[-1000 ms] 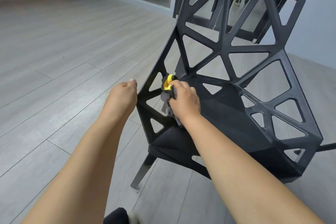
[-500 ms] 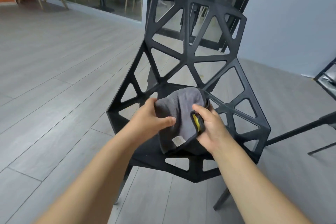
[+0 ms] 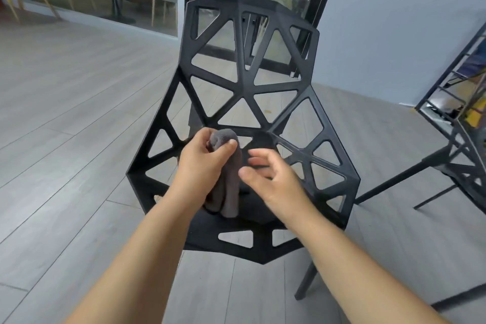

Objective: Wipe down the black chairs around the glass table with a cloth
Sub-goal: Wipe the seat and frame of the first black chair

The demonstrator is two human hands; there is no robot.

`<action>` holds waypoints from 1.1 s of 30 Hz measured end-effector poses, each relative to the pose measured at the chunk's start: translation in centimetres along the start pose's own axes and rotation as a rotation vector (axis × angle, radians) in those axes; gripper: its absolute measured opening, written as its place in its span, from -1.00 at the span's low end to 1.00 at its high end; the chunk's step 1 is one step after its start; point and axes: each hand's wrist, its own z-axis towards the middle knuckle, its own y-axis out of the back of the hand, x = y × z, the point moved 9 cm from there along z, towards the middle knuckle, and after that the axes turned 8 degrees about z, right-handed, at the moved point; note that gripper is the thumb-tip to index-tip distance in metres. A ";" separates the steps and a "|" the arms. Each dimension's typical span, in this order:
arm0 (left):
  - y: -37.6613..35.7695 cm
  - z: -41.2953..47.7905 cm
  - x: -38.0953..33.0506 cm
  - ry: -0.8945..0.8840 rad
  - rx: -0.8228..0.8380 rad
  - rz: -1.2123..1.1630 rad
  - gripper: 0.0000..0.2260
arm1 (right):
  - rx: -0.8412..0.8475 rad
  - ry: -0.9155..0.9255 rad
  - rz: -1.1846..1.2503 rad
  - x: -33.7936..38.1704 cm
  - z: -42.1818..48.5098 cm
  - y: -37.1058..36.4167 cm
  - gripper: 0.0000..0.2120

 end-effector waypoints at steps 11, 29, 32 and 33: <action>-1.0 0.8 -2.7 -0.101 0.121 -0.102 -0.74 | -0.043 -0.118 0.623 -0.2 3.4 -0.2 -0.71; 10.3 1.1 7.1 0.332 -0.025 1.076 -0.58 | 0.496 -0.153 -1.106 -9.3 4.7 -9.3 -0.40; 9.8 1.5 7.1 0.328 0.008 1.190 -0.62 | 0.516 -0.046 -1.118 -8.4 3.5 -10.9 -0.42; 9.5 1.6 7.0 0.327 0.018 1.237 -0.66 | 0.518 -0.003 -1.119 -8.1 2.8 -11.5 -0.42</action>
